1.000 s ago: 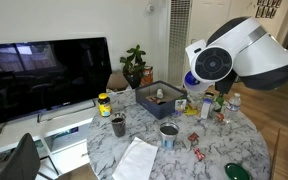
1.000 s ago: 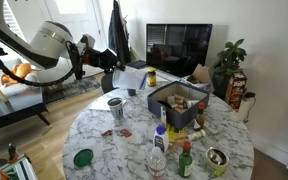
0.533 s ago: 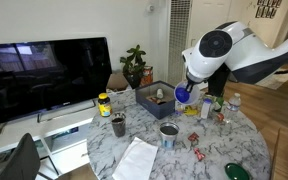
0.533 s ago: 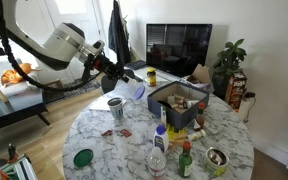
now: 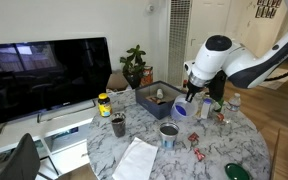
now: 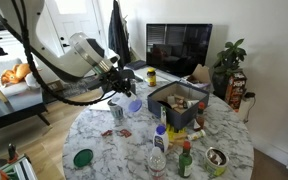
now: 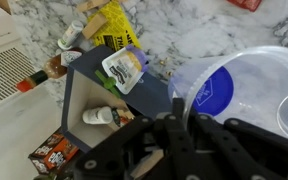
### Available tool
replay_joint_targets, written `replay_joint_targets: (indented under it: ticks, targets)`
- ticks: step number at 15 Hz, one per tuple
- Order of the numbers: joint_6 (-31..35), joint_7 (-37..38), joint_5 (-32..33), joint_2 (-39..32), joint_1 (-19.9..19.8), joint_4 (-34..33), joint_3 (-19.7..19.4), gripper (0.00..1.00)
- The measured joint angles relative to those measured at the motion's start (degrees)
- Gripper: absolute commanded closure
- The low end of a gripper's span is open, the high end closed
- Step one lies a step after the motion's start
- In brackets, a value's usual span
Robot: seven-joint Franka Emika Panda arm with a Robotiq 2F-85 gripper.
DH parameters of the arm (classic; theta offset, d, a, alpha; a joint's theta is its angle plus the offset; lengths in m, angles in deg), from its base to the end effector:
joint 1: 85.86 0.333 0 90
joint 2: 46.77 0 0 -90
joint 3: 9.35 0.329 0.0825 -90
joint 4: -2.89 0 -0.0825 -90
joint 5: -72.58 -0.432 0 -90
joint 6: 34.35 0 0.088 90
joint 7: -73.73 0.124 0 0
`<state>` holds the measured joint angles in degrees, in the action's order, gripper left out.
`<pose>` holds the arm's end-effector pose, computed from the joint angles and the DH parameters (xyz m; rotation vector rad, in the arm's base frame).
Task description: Take the packets out the jar
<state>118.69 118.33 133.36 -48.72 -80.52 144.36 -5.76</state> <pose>0.5064 0.0994 0.2470 2.6502 0.4071 0.5147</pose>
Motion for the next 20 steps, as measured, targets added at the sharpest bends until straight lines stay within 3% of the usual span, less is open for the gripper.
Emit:
replay_joint_targets:
  ticks: [6, 16, 20]
  targets:
    - [1.44, -1.71, -3.39, -0.76, -0.18, -0.09, 0.03, 0.99]
    - [0.43, -34.81, -44.24, -5.7, -1.25, -0.03, 0.13, 0.99]
    - [-1.77, -38.72, -50.88, -6.78, -2.16, -1.01, -0.33, 0.99]
